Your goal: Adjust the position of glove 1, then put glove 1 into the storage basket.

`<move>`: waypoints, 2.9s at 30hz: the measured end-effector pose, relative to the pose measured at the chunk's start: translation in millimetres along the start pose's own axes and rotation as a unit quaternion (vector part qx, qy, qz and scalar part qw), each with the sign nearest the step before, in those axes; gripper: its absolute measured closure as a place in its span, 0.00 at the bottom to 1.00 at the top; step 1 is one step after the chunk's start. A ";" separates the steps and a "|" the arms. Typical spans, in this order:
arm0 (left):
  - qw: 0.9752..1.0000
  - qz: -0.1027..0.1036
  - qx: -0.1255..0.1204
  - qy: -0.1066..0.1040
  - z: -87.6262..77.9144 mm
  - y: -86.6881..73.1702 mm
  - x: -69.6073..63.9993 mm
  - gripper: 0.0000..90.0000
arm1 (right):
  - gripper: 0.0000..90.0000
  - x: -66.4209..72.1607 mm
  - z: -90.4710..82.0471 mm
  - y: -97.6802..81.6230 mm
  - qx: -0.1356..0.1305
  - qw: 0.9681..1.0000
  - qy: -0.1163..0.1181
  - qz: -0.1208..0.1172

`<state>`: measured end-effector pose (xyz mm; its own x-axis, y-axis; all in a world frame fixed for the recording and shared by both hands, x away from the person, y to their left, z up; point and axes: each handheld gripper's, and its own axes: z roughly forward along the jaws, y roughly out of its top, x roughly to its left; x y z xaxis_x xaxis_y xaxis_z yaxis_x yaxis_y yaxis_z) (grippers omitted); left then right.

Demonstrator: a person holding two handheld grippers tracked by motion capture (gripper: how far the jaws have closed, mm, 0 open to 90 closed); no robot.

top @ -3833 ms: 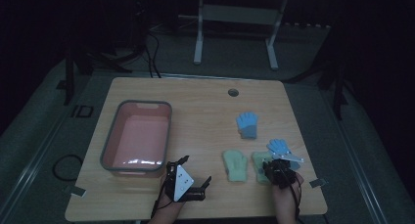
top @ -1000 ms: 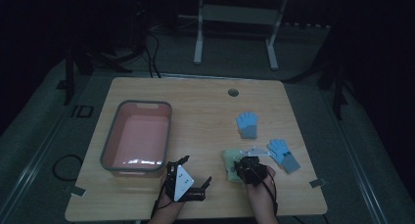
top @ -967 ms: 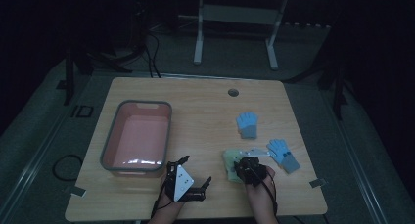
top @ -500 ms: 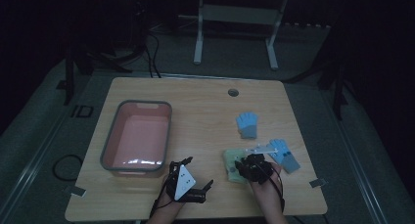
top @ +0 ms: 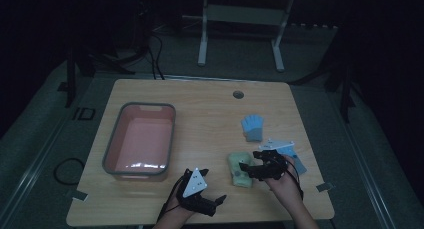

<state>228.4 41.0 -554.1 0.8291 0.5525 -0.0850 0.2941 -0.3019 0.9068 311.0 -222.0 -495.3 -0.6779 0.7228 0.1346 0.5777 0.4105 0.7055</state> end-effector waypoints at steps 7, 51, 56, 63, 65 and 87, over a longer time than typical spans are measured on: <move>0.998 0.046 0.023 -0.031 6.8 9.1 -5.4 0.04 | 0.18 -9.6 -7.2 7.9 -0.029 0.999 0.014 -0.038; 0.946 0.297 0.124 -0.034 93.1 34.0 -7.6 0.71 | 0.64 -55.3 62.3 2.4 0.095 0.985 0.143 0.027; 0.952 0.268 0.142 -0.046 92.1 44.9 -1.9 0.81 | 0.75 -53.9 58.6 4.4 0.085 0.985 0.143 0.035; 0.957 0.248 0.139 -0.050 78.3 64.1 6.8 0.84 | 0.80 -53.0 49.9 15.9 0.065 0.983 0.160 0.053; 0.957 0.251 0.141 -0.045 72.6 69.2 8.7 0.84 | 0.80 -51.2 47.1 21.7 0.058 0.983 0.166 0.052; 0.953 0.260 0.153 0.005 -2.5 102.3 40.9 0.84 | 0.80 4.8 47.2 104.2 0.025 0.984 0.178 -0.007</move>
<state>291.2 34.6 -463.8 0.8961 0.2741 0.3492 -0.0293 -0.7484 0.6626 389.4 -149.5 -454.0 -0.7973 0.4794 0.3666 0.5824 0.4521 0.6755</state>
